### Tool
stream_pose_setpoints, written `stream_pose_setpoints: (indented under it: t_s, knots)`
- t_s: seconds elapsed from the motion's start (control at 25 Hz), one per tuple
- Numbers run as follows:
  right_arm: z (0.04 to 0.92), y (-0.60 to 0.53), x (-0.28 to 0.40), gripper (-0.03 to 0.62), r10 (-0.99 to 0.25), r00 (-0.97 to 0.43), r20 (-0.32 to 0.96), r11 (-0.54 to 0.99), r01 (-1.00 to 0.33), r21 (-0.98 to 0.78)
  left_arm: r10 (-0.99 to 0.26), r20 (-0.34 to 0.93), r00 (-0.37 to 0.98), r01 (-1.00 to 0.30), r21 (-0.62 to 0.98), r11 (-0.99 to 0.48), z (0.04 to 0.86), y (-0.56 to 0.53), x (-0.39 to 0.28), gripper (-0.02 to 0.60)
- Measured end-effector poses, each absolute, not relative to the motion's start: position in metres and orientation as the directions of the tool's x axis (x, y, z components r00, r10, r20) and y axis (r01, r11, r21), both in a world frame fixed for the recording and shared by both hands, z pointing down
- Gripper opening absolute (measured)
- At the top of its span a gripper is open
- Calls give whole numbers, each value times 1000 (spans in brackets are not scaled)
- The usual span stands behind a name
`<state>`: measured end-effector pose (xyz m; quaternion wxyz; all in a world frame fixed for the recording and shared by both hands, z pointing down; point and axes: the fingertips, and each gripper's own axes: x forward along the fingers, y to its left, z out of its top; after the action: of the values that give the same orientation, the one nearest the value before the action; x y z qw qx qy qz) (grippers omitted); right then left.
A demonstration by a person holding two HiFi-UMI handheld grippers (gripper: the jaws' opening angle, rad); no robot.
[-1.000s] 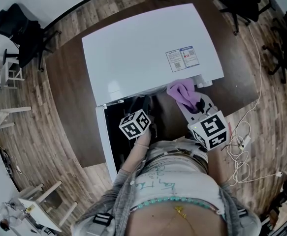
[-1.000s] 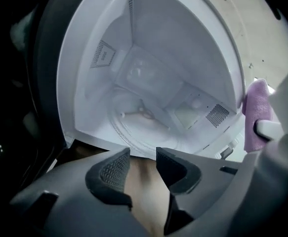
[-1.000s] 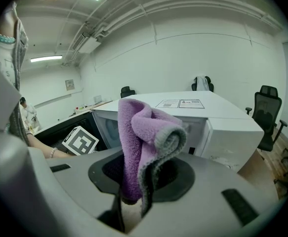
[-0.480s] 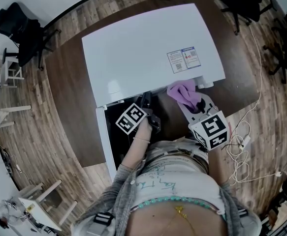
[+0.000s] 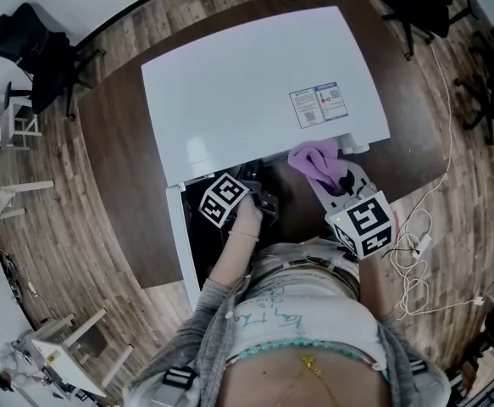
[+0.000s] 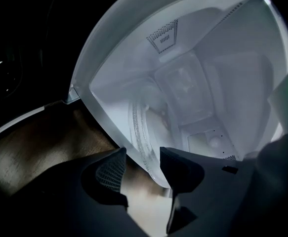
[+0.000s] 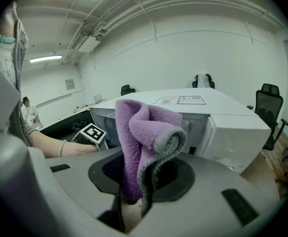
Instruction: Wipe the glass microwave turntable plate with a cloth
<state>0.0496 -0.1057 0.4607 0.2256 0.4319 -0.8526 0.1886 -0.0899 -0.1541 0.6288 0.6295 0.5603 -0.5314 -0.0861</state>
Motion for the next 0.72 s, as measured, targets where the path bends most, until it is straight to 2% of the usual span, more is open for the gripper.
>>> stream_pose_setpoints:
  t_s: [0.24,0.56,0.72]
  knots:
    - [461,-107,49,112,-648,-530,547,560,-818,-129,-703,568,428,-448,809,380,630,-152,-93,205]
    - [463,-107,50,112,-648,-530,548,563,-817,-124,-719,530,450,-428,835,347,626,-146,-92,116]
    - [463,-106,51,112,-647,-530,549,566,-816,-120,-731,511,452,-399,849,346,624,-145,-92,103]
